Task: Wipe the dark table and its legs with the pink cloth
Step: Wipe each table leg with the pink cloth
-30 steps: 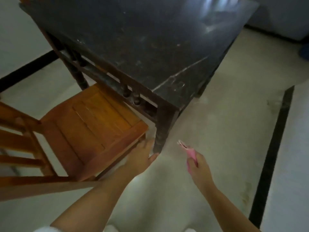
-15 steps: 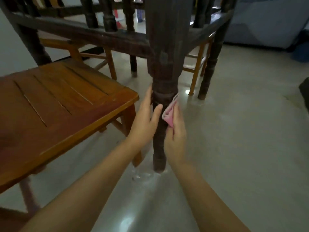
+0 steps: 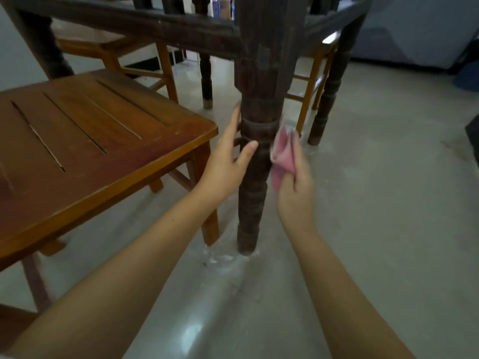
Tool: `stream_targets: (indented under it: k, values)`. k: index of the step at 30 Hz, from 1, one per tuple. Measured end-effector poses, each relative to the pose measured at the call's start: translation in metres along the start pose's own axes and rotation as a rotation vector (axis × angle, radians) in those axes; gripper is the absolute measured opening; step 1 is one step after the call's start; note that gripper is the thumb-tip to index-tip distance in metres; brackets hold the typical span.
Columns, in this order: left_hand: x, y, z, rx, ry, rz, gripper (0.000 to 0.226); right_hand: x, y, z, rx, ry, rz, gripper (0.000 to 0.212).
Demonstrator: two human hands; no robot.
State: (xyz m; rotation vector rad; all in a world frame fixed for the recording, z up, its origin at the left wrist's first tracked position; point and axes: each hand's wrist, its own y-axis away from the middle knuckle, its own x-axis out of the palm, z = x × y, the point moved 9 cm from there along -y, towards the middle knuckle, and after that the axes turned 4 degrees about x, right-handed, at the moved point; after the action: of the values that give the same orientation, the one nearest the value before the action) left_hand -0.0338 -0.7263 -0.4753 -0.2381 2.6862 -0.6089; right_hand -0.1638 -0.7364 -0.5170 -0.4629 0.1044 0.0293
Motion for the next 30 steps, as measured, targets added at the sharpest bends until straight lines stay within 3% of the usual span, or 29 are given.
stream_targets:
  k: [3,6,9,15,19,21,24,27,30]
  values:
    - [-0.002,-0.001,-0.003,-0.014,-0.018,0.003,0.066,0.026,0.005,0.003,-0.119,0.186,0.019,0.052]
    - [-0.003,-0.001,-0.001,-0.058,-0.007,0.02,0.068,0.031,0.039,-0.05,0.024,0.177,0.053,0.05]
    - [-0.003,0.001,0.001,-0.061,-0.034,0.005,0.067,0.037,0.068,-0.11,0.195,0.325,0.215,0.049]
    - [-0.004,0.001,-0.005,-0.049,-0.021,-0.01,0.066,0.001,0.076,-0.136,0.469,0.262,0.19,0.029]
    - [-0.004,0.0,-0.003,-0.02,-0.029,-0.005,0.066,-0.017,0.026,-0.072,0.205,0.178,0.033,0.048]
    - [-0.003,0.0,-0.004,-0.017,-0.039,0.001,0.066,-0.005,0.02,-0.045,0.077,0.181,0.013,0.048]
    - [-0.004,0.0,-0.005,-0.043,-0.042,-0.001,0.066,0.027,0.058,-0.073,0.12,0.193,0.169,0.049]
    - [-0.004,0.001,-0.007,-0.031,-0.047,-0.016,0.065,0.036,0.106,-0.137,0.301,0.331,0.301,0.032]
    - [-0.005,0.002,-0.007,-0.028,-0.055,-0.016,0.065,0.04,0.149,-0.179,0.562,0.169,0.507,0.051]
